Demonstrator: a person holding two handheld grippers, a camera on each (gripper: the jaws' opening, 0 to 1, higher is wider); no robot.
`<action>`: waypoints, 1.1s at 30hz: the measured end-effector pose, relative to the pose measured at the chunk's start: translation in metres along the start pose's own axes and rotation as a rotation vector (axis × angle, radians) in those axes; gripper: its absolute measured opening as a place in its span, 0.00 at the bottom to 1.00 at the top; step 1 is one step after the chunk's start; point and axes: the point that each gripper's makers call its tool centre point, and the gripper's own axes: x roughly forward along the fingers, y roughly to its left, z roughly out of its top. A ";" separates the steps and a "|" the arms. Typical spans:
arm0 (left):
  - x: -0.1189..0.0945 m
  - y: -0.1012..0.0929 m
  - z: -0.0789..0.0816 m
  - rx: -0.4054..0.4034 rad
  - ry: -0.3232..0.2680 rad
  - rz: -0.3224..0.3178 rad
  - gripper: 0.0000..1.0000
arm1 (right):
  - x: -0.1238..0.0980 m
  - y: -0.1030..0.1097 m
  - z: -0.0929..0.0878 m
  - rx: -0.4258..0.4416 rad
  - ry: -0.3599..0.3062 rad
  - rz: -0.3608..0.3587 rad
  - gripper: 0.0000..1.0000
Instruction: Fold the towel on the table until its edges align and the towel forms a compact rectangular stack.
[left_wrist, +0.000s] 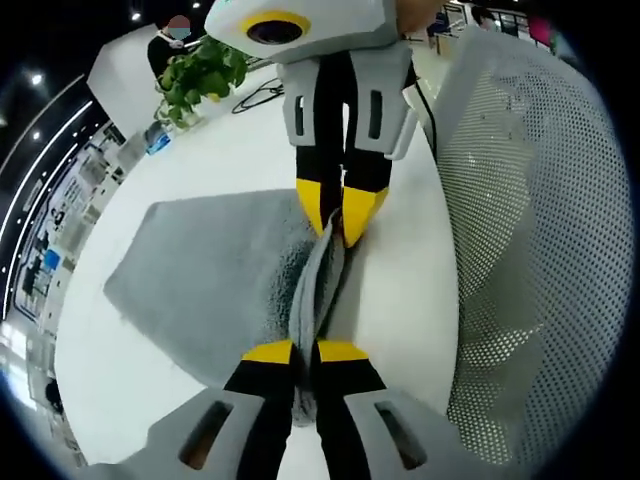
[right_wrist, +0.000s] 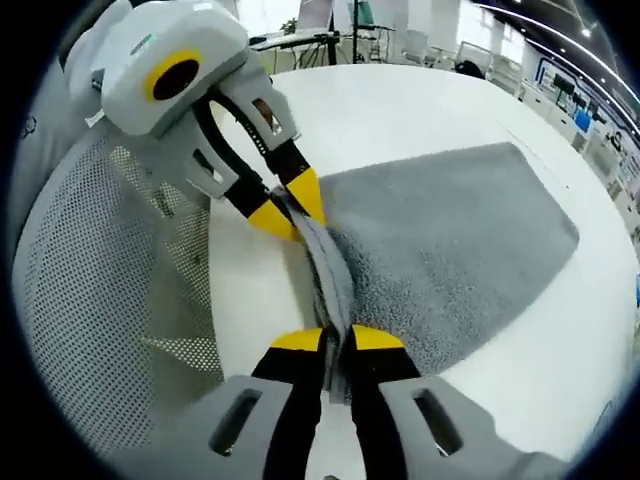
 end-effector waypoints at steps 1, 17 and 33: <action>0.000 0.000 0.000 -0.001 -0.001 -0.001 0.06 | 0.000 0.001 0.000 -0.011 0.004 0.002 0.09; 0.003 -0.004 -0.002 0.033 -0.021 -0.032 0.09 | 0.009 -0.001 -0.006 -0.341 0.055 -0.085 0.05; 0.008 0.002 0.001 0.055 -0.058 0.006 0.06 | 0.009 -0.007 -0.005 -0.135 0.020 -0.067 0.04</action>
